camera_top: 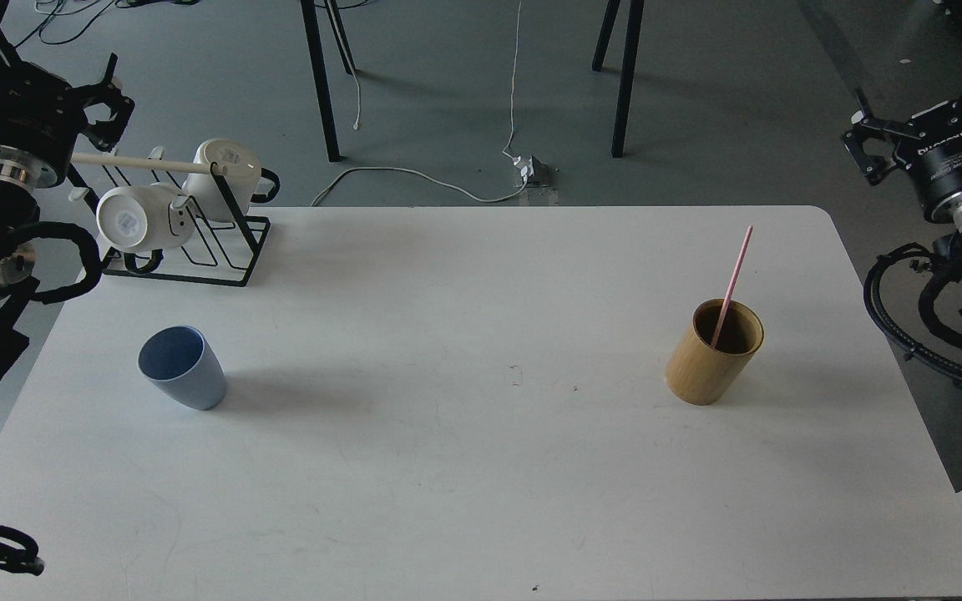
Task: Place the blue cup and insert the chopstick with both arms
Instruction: 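Move the left gripper toward the light blue cup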
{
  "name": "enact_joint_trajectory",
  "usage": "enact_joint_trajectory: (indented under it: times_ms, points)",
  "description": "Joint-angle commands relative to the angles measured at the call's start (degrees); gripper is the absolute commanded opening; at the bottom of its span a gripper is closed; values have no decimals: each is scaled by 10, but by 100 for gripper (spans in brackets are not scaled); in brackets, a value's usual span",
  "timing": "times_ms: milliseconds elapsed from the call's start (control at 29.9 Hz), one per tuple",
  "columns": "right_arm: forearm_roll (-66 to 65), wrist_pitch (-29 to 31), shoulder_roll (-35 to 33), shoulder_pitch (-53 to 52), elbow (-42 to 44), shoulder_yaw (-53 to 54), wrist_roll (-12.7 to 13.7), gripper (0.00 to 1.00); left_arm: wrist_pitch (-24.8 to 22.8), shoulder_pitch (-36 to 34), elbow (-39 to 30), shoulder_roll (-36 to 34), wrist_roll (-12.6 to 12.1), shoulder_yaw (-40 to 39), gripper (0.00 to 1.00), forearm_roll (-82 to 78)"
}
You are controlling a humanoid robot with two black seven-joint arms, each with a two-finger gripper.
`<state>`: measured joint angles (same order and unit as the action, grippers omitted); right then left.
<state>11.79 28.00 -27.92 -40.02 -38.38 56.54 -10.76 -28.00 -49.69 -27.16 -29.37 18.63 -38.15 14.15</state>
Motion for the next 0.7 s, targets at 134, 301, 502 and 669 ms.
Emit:
enact_joint_trajectory:
  times_ms: [134, 301, 502, 669]
  points:
    - [1, 0, -3, 12, -13, 14, -1, 100, 0, 0, 0, -2, 0, -1, 99, 1]
    - [1, 0, -20, 25, -35, 18, -3, 100, 0, -1, -17, -20, -1, 7, 99, -4]
    - [0, 0, -39, 38, -44, 23, -7, 100, 0, -7, -144, -111, -3, 36, 99, -137]
    - [0, 0, -49, 43, -46, 30, -7, 100, 0, -8, -265, -201, 0, 33, 96, -357]
